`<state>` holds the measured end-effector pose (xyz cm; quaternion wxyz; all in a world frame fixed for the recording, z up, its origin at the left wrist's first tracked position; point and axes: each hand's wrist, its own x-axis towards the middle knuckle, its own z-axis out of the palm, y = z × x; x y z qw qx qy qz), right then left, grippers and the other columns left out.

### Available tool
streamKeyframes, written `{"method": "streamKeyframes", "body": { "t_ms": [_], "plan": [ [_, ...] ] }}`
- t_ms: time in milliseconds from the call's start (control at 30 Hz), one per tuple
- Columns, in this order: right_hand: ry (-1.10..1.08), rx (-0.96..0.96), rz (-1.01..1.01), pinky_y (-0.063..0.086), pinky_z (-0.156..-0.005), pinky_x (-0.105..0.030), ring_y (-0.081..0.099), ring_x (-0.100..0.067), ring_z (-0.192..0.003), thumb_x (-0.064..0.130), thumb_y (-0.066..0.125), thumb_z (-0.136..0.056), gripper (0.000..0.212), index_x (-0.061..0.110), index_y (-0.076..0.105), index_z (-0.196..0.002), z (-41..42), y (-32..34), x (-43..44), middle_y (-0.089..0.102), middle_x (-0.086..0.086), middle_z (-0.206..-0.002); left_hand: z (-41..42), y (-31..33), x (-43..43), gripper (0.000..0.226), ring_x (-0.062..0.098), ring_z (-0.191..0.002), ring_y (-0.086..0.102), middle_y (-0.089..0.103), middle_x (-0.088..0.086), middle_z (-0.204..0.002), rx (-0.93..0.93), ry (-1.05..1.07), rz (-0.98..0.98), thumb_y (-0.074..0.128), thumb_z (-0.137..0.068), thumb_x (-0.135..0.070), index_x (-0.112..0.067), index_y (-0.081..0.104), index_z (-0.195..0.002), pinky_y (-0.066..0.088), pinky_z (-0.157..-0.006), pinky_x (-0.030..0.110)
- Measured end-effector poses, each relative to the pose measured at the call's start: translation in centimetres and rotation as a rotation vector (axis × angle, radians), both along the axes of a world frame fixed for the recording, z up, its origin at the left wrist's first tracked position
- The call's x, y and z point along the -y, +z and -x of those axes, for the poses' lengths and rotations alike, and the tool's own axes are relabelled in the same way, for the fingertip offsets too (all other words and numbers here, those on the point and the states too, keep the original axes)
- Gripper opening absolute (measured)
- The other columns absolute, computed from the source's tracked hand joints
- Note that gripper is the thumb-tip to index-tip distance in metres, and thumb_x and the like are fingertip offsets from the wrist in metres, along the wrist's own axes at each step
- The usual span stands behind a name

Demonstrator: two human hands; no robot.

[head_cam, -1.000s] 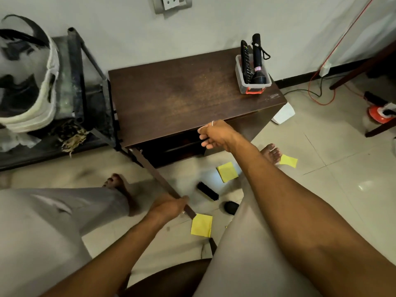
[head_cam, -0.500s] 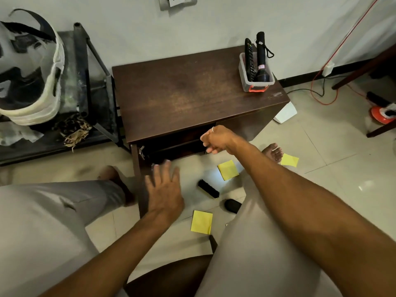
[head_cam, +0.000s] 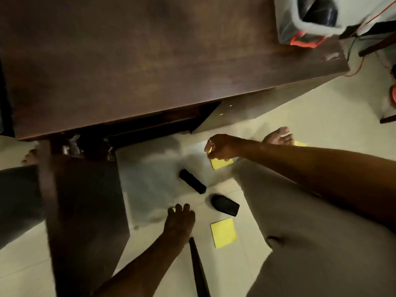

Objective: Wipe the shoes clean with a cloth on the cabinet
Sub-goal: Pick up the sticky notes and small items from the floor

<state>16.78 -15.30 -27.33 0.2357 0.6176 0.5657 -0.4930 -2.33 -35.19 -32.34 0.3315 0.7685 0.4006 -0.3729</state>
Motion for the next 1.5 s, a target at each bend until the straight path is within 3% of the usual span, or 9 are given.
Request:
{"method": "streamKeyframes", "body": {
  "t_ms": [167,333,467,633,767,900,1067,1300,1500],
  "plan": [
    [0.236,0.208,-0.187,0.05,-0.096,-0.036,0.055,-0.026,-0.125,0.017,0.068,-0.087,0.057,0.023,0.053,-0.141,-4.2,-7.8,2.1,0.049,-0.003,-0.141,0.0,-8.5,2.4,0.084,0.044,-0.097,0.069,0.071,0.018,-0.113,0.006,0.038,-0.109,0.102,-0.022,-0.026,-0.01,0.079,-0.101,0.058,-0.07,0.057],
    [0.672,0.327,-0.335,0.045,-0.097,-0.04,0.044,-0.029,-0.131,0.032,0.076,-0.085,0.08,0.018,0.037,-0.153,-5.6,-12.7,1.5,0.036,-0.008,-0.151,-0.5,-11.3,2.9,0.044,0.034,-0.099,0.059,0.061,0.012,-0.115,0.081,-0.016,-0.313,0.038,-0.088,-0.004,-0.013,0.062,-0.125,0.05,-0.075,0.047],
    [0.715,0.349,-0.393,0.04,-0.106,-0.042,0.041,-0.03,-0.137,0.037,0.079,-0.085,0.091,0.016,0.028,-0.157,-5.5,-14.0,0.0,0.039,-0.01,-0.153,-0.6,-12.1,2.5,0.044,0.03,-0.086,0.058,0.061,0.01,-0.095,0.099,-0.008,-0.285,0.079,-0.066,-0.009,-0.014,0.067,-0.108,0.046,-0.071,0.044],
    [0.76,0.383,-0.339,0.039,-0.105,-0.039,0.043,-0.028,-0.133,0.046,0.071,-0.09,0.063,0.014,0.051,-0.142,-5.5,-14.0,-0.2,0.049,-0.009,-0.145,0.7,-12.0,2.9,0.027,0.031,-0.117,0.05,0.055,0.008,-0.12,0.076,-0.015,-0.192,0.048,-0.095,-0.012,-0.016,0.059,-0.118,0.036,-0.097,0.045],
    [0.527,0.275,-0.219,0.039,-0.107,-0.037,0.044,-0.028,-0.137,0.04,0.07,-0.093,0.06,0.014,0.051,-0.145,-4.9,-12.5,-0.4,0.049,-0.01,-0.149,3.1,-11.7,2.1,0.042,0.026,-0.102,0.05,0.057,0.002,-0.103,0.164,0.246,-0.215,0.03,-0.084,-0.03,-0.018,0.07,-0.087,0.032,-0.083,0.042],
    [0.372,0.13,-0.087,0.034,-0.102,-0.029,0.045,-0.028,-0.136,0.03,0.068,-0.097,0.054,0.01,0.049,-0.144,-3.6,-8.8,-0.5,0.052,-0.011,-0.148,4.3,-8.7,0.3,0.021,0.033,-0.088,0.06,0.065,0.004,-0.095,0.198,0.418,-0.18,0.083,-0.056,-0.019,-0.018,0.064,-0.064,0.048,-0.071,0.039],
    [0.26,-0.035,-0.066,0.04,-0.109,-0.037,0.05,-0.032,-0.133,0.022,0.061,-0.102,0.056,0.004,0.039,-0.151,0.7,-1.1,-0.3,0.048,-0.016,-0.151,4.3,-1.7,-2.8,0.022,0.025,-0.089,0.064,0.067,0.005,-0.095,0.292,1.106,-0.012,0.077,-0.083,-0.025,-0.013,0.064,-0.098,0.046,-0.07,0.031],
    [-0.032,-0.124,-0.053,0.064,-0.076,-0.044,0.072,-0.029,-0.093,0.015,0.061,-0.099,0.021,0.011,0.055,-0.119,6.6,11.2,1.5,0.065,-0.012,-0.114,4.7,7.3,-6.2,0.045,0.024,-0.118,0.061,0.063,0.001,-0.128,0.611,1.872,0.039,0.073,-0.09,-0.007,-0.018,0.056,-0.13,0.053,-0.098,0.04],
    [-0.278,-0.116,-0.148,0.063,-0.081,-0.051,0.071,-0.034,-0.103,0.011,0.06,-0.1,0.029,0.008,0.054,-0.128,10.8,17.5,4.1,0.064,-0.015,-0.121,6.1,14.9,-8.6,0.022,0.037,-0.099,0.068,0.068,0.012,-0.111,0.848,2.099,0.29,0.045,-0.106,-0.013,-0.025,0.062,-0.112,0.062,-0.062,0.045]
  ]
}}
